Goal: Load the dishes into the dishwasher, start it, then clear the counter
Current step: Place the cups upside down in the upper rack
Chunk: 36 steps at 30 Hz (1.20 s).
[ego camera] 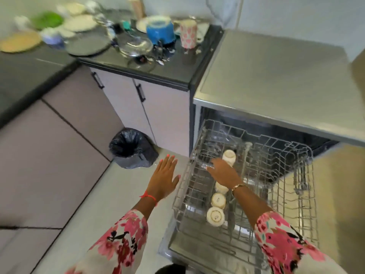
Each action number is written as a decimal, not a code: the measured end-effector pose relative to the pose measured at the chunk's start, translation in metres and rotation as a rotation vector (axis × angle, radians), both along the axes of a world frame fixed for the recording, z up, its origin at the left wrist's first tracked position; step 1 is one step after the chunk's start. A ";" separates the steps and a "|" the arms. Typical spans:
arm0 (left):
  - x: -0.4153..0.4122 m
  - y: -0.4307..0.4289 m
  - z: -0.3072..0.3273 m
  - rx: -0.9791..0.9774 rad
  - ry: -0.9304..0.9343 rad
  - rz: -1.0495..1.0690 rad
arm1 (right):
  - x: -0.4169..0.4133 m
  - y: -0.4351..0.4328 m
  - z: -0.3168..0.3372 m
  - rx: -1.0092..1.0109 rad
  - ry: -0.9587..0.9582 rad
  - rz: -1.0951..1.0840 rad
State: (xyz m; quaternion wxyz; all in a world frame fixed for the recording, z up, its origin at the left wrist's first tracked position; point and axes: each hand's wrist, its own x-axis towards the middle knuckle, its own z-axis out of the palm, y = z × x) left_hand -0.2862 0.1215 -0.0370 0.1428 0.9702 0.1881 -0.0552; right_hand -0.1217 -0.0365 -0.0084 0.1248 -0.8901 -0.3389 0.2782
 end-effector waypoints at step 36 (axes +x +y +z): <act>-0.166 0.510 0.085 0.134 -0.248 0.416 | -0.119 0.531 0.077 0.265 -0.304 0.394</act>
